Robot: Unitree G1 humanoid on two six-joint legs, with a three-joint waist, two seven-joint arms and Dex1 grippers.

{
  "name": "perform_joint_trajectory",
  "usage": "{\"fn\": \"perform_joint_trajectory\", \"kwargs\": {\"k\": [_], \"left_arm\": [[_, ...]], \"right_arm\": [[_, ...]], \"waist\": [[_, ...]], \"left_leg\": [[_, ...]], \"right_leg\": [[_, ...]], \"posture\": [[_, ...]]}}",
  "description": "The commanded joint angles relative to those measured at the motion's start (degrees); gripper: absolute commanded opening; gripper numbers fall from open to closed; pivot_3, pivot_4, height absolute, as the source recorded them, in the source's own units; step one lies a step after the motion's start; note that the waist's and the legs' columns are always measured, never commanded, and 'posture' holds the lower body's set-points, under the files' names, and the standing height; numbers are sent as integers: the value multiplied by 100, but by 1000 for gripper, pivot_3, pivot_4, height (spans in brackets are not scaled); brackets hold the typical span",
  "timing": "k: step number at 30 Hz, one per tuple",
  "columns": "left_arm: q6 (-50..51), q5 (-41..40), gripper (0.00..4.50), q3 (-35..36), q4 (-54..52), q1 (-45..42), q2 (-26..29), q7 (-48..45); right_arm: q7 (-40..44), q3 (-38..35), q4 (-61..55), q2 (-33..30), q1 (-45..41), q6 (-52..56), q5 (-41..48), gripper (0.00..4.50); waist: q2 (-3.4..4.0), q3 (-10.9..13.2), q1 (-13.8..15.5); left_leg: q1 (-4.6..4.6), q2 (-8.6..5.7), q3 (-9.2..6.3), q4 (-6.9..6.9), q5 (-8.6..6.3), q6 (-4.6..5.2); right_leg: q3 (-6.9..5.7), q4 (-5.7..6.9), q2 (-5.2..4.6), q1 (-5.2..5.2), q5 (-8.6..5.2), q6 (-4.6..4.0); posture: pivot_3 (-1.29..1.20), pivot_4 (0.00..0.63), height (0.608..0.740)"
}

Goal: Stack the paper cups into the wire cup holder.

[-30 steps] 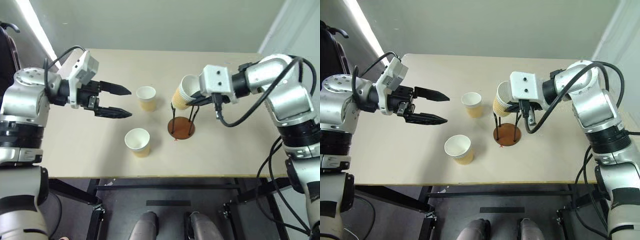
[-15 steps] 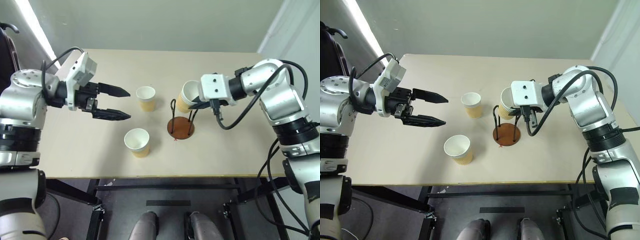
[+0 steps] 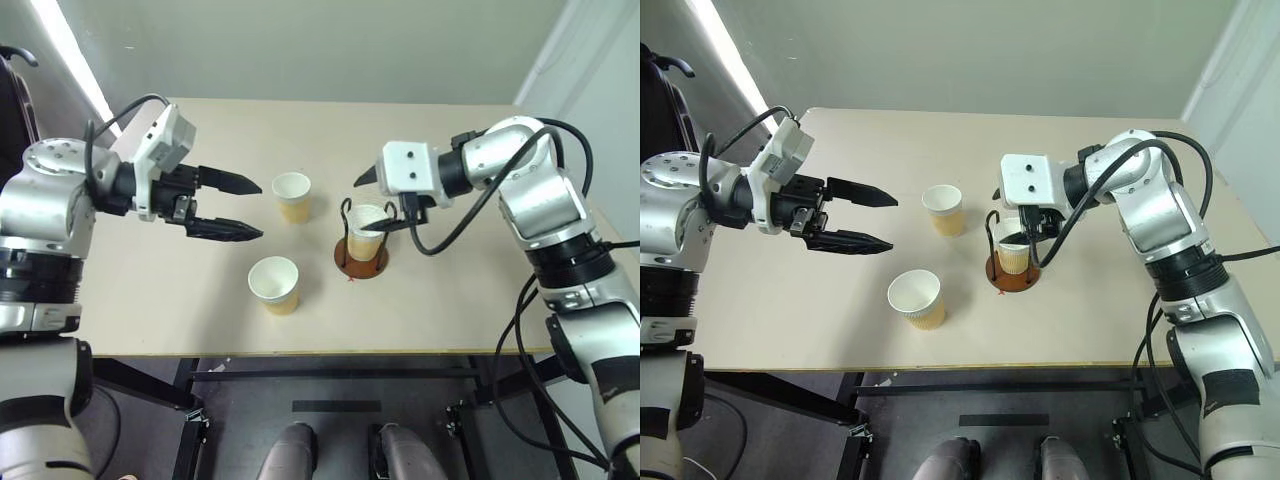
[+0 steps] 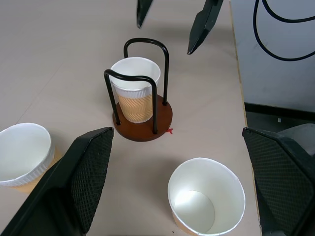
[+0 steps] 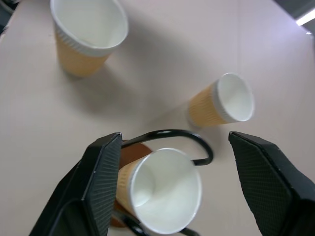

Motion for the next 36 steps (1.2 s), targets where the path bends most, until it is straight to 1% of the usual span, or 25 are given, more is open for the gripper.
{"fn": "perform_joint_trajectory", "kwargs": {"k": [1,5,8,10,14,17,20,22,24,26,30,36], "left_arm": [[-549,366,4500,98,65,-103,-52,230],[-1653,1172,4500,-95,543,-320,-241,749],[-2512,1768,4500,-296,1143,-719,-512,1164],[-3056,2120,4500,-437,1555,-927,-679,1355],[-4058,2813,4500,-729,2358,-1224,-893,1769],[-4413,3198,4500,-876,2975,-1533,-1150,2179],[-4775,3518,4500,-1050,3426,-1739,-1307,2323],[-5082,3839,4500,-1241,3716,-1873,-1386,2475],[-5354,4243,4500,-1482,4034,-2056,-1499,2820],[-5509,4503,4500,-1635,4289,-2178,-1611,3065],[-5732,4825,4500,-1833,4641,-2240,-1742,3233],[-5857,5066,4500,-1935,4936,-2255,-1862,3398]], "right_arm": [[-301,-666,-177,94,-268,617,458,3294],[-430,-1232,-662,276,-313,1821,1317,3294],[-637,-1846,-1183,394,-357,2780,2206,3294],[-762,-2073,-1368,361,-330,3081,2521,3294],[-902,-2256,-1676,200,-145,3208,2880,3294],[-1018,-2274,-1831,26,4,3313,3020,3294],[-1114,-2277,-1907,-102,87,3400,3129,3294],[-1137,-2281,-1954,-210,129,3426,3186,3294],[-1161,-2292,-1980,-313,160,3448,3246,3294],[-1179,-2282,-1991,-393,189,3462,3299,3294],[-1198,-2241,-2021,-544,262,3485,3376,3294],[-1254,-2239,-2071,-692,349,3488,3472,3294]], "waist": [[0,0,2],[0,0,8],[0,0,21],[-1,0,37],[0,0,25],[0,0,30],[0,0,30],[0,0,30],[0,0,30],[0,0,39],[0,0,41],[0,0,44]], "left_leg": [[0,0,0,0,0,0],[-1,-1,0,1,2,-3],[-4,-1,0,1,4,-5],[-9,-2,0,1,7,-6],[-7,-4,1,2,6,-5],[-5,-4,0,1,6,-5],[-7,-4,0,3,6,-5],[-10,-4,1,3,5,-3],[-9,-4,0,0,5,-3],[-8,-4,1,0,5,-3],[-10,-5,2,3,3,-1],[-10,-6,4,3,4,-1]], "right_leg": [[0,0,0,0,0,0],[0,-1,0,0,-4,-7],[0,-2,0,1,-6,-9],[0,-5,0,-1,-7,-10],[3,-12,0,0,-5,-7],[2,-6,0,-1,3,5],[2,-7,0,-1,18,30],[3,-8,0,-5,21,35],[3,-9,0,-5,21,36],[3,-9,0,-5,22,38],[5,-10,0,-5,25,43],[7,-9,3,-7,27,47]], "posture": [[0,150,740],[0,150,740],[0,150,740],[0,150,740],[0,150,740],[0,150,740],[0,150,740],[0,150,740],[0,150,740],[0,150,740],[0,150,740],[0,150,740]]}}
